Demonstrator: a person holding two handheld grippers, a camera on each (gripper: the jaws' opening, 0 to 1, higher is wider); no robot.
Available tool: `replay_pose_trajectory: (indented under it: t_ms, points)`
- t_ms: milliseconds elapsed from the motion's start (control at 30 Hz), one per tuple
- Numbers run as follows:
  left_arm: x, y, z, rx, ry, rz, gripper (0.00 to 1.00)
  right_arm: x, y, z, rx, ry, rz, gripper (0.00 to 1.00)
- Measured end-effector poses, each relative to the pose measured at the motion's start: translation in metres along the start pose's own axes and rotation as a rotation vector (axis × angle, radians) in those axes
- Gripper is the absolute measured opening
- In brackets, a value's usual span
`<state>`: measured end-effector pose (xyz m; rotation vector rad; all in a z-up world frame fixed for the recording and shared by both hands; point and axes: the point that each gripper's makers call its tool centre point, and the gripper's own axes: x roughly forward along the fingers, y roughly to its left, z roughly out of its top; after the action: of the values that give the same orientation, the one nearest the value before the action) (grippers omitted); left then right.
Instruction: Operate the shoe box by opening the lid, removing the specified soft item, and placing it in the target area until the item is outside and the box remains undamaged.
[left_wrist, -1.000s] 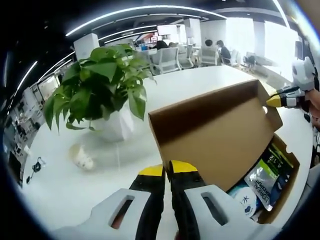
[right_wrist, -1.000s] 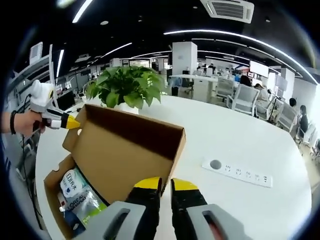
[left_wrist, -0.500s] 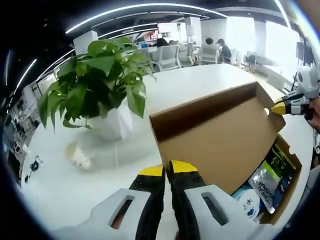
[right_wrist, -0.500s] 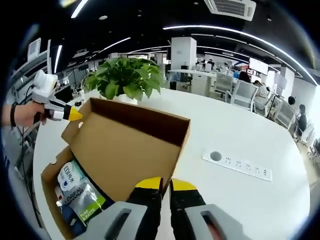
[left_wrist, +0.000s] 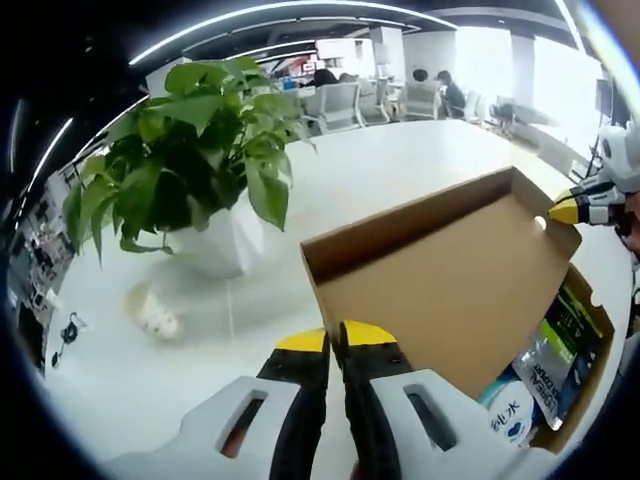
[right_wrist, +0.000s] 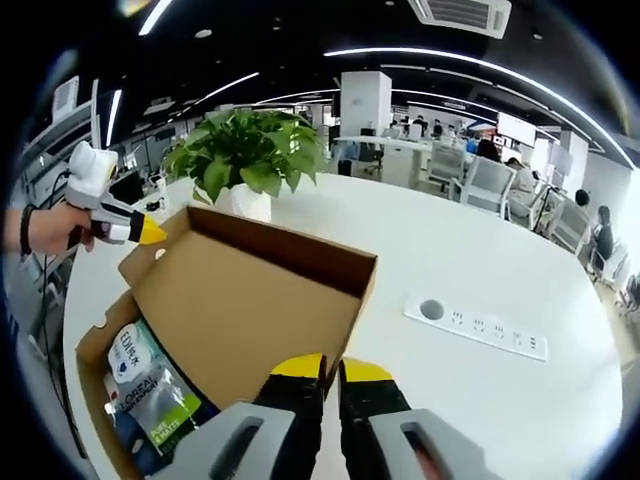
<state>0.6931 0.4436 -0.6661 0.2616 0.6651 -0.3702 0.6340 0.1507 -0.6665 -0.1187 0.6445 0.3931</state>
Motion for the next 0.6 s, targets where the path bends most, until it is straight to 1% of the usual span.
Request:
replay_pose_trajectory:
  t_ms: [467, 600]
  points:
    - [0.009, 0.002, -0.003, 0.011, 0.025, 0.011, 0.05, 0.006, -0.003, -0.003, 0.019, 0.009, 0.006, 0.00]
    - [0.011, 0.003, -0.004, -0.015, 0.032, 0.012, 0.05, 0.007, -0.003, -0.004, 0.021, 0.011, 0.009, 0.00]
